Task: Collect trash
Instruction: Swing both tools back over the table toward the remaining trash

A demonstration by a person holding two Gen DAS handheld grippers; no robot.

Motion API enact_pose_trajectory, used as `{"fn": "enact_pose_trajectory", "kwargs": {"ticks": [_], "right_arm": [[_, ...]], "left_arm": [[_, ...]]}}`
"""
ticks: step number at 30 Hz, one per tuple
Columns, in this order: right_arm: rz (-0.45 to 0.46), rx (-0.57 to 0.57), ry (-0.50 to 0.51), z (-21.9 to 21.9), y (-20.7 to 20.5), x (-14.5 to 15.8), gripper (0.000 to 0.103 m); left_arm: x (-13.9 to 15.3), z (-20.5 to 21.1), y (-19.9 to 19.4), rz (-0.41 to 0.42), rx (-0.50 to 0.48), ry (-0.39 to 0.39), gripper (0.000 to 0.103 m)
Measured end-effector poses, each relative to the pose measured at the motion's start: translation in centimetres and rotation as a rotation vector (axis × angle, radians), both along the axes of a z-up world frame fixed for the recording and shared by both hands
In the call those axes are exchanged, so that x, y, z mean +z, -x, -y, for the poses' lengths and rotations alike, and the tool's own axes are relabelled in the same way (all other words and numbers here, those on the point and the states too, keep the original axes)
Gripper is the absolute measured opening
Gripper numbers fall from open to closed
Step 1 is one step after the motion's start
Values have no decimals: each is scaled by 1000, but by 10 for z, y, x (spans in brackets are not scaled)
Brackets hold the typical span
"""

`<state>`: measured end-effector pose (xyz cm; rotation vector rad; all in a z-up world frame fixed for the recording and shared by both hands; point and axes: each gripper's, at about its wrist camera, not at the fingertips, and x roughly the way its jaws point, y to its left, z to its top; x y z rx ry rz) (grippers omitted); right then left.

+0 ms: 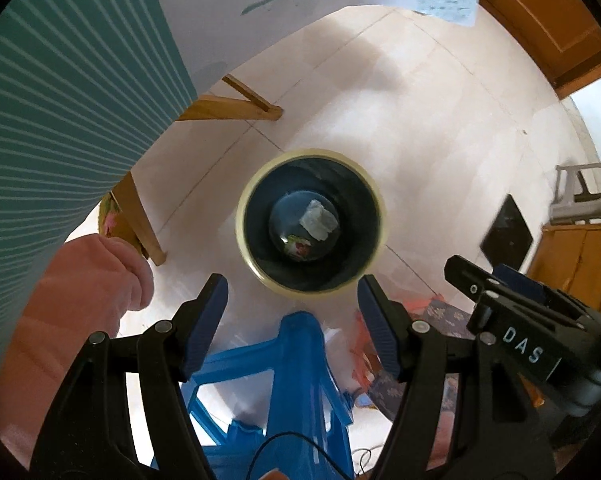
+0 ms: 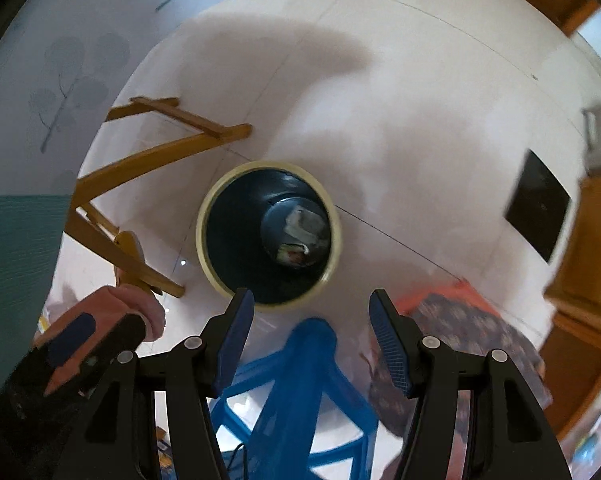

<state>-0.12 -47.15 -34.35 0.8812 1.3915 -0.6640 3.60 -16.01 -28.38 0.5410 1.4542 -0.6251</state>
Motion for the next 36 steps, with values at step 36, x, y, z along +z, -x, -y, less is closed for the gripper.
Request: {"fn": "enact_pose_trajectory", "kwargs": {"ticks": [36], "right_arm": [[464, 486, 338, -145, -179, 363, 61]], "left_arm": [[349, -187, -151, 368, -45, 320, 64]]}}
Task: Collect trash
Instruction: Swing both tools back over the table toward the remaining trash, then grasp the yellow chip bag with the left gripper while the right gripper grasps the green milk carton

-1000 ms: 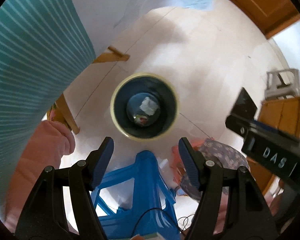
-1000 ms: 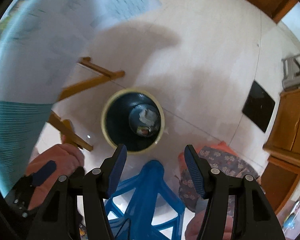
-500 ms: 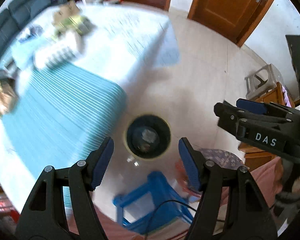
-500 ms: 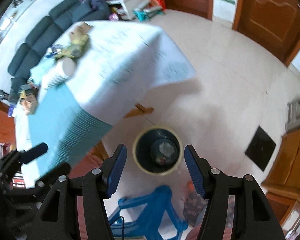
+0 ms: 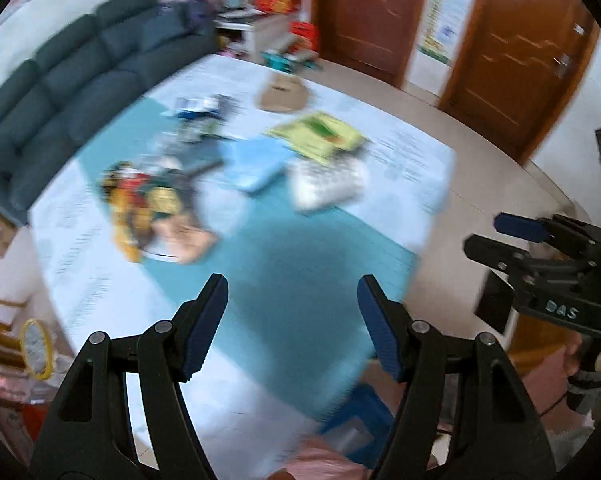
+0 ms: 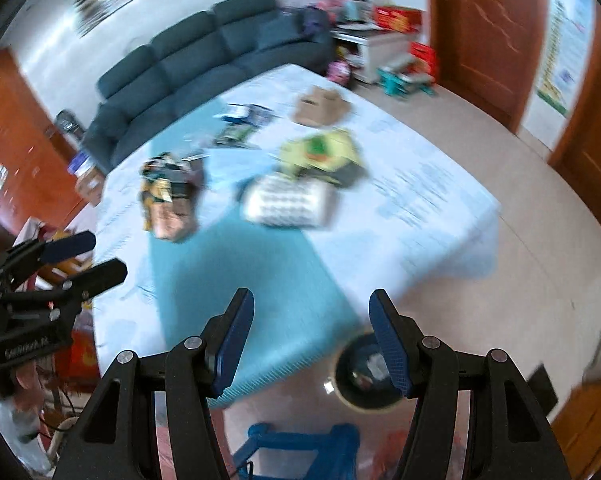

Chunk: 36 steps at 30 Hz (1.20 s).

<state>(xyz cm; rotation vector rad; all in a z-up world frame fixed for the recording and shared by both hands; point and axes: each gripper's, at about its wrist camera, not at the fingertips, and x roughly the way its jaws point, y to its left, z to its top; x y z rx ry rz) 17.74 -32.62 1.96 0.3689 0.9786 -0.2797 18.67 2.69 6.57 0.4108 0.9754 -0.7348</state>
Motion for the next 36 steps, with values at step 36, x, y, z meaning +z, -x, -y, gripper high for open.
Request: {"fn": "enact_pose_trajectory", "kwargs": {"ticks": [36], "right_arm": [[-63, 204, -65, -110, -269, -130, 38]], "left_arm": [[-120, -89, -210, -85, 130, -68, 65]]}}
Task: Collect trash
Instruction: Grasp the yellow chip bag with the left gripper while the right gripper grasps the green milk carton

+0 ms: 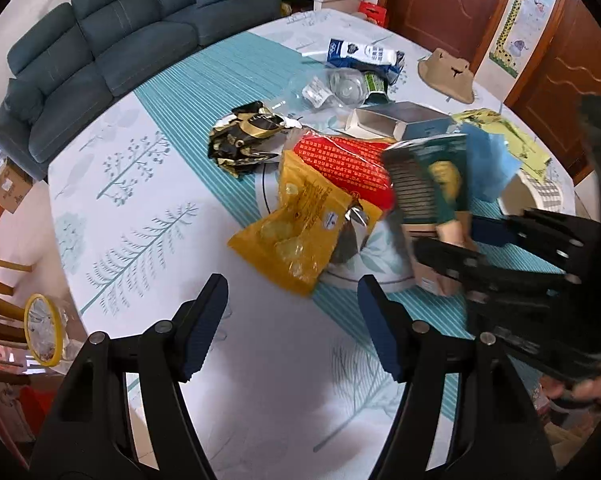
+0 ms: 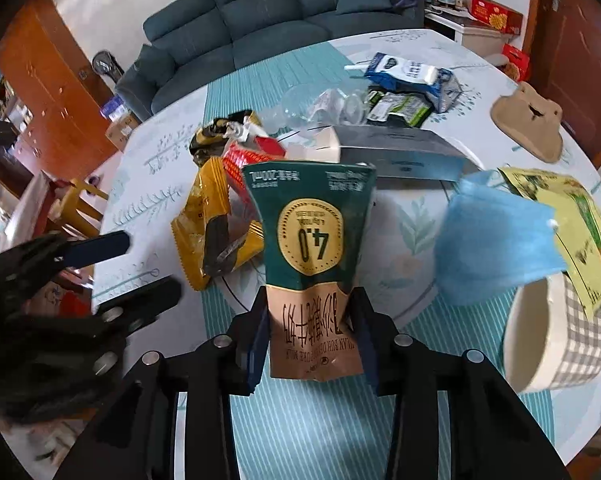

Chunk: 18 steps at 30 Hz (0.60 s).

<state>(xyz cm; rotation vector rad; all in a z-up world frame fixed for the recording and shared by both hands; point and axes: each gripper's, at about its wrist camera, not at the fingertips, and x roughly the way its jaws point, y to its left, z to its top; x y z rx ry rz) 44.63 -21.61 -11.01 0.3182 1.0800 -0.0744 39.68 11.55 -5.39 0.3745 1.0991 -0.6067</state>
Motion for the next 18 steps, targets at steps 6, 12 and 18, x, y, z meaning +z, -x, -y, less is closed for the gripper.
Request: {"fn": "enact_pose_trajectory", "kwargs": {"ticks": [6, 12, 18], "right_arm": [[36, -29, -75, 17, 24, 13, 38], [59, -29, -120, 18, 39, 20, 38], [65, -18, -143, 12, 49, 20, 38]], "left_arm": [[-11, 13, -13, -35, -13, 20, 64], [-15, 25, -28, -47, -10, 7, 64], [-25, 32, -48, -54, 6, -17, 30]]}}
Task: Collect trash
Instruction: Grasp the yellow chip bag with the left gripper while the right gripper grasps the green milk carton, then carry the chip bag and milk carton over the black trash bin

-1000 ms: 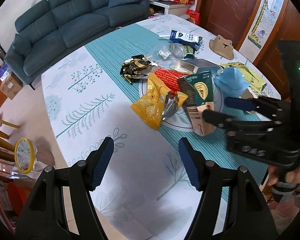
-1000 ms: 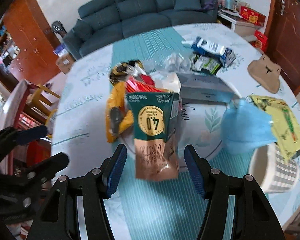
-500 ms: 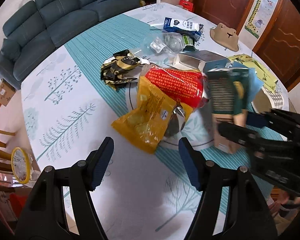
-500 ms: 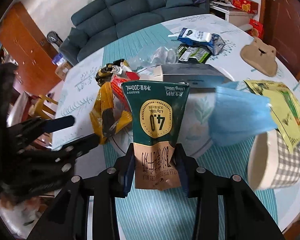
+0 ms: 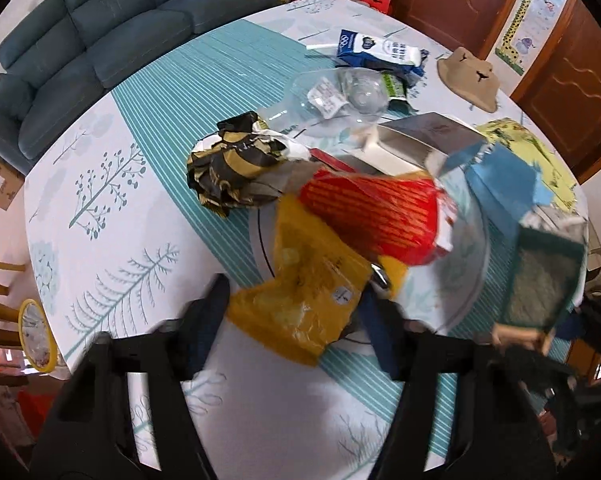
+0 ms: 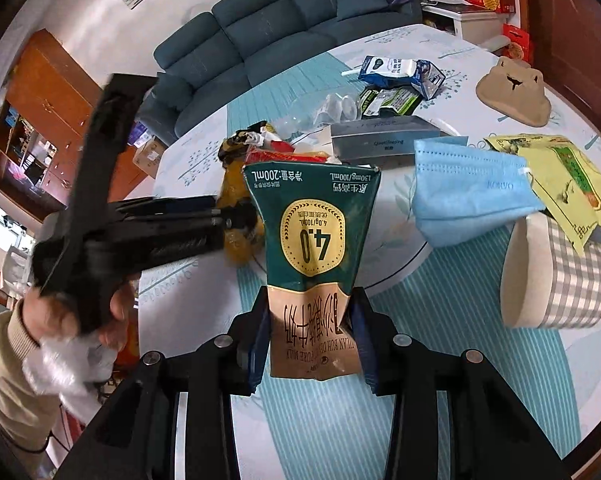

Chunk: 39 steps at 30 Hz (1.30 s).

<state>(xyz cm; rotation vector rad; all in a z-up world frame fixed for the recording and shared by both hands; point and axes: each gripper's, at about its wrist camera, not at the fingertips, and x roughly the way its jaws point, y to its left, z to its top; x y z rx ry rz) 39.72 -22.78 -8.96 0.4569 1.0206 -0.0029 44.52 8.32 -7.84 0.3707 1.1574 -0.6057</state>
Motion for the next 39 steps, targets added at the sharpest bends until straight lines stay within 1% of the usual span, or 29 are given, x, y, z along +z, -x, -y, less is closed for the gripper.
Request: {"fn": "enact_pose_trajectory", "kwargs": {"ticks": [2, 4, 6, 11, 14, 20, 25, 28, 32, 34, 36, 39], "right_arm": [[10, 4, -11, 0, 6, 3, 38], [21, 6, -17, 1, 15, 7, 38], [29, 5, -23, 4, 24, 11, 38], [56, -13, -48, 15, 53, 25, 38], [79, -27, -62, 23, 76, 35, 38], [118, -54, -80, 39, 130, 55, 38], [133, -99, -84, 60, 178, 61, 38], [138, -145, -89, 78, 211, 60, 38], [131, -206, -78, 96, 252, 55, 38], [124, -234, -71, 106, 272, 51, 38], [112, -262, -50, 114, 296, 46, 38], [95, -305, -47, 123, 325, 35, 38]], "left_arm": [[-5, -2, -3, -24, 25, -4, 25], [-4, -7, -1, -16, 40, 8, 12], [-1, -10, 3, -7, 47, 4, 4], [21, -24, 22, 3, 70, 46, 3], [41, -29, 41, -6, 53, 83, 3], [84, -24, 105, -5, -45, 147, 3], [106, 1, 167, -37, -150, 188, 3], [114, 22, 205, -57, -214, 206, 3], [117, 53, 248, -89, -283, 217, 3], [115, 68, 269, -99, -307, 215, 3], [113, 84, 289, -95, -329, 204, 3], [106, 102, 314, -94, -355, 191, 3]]}}
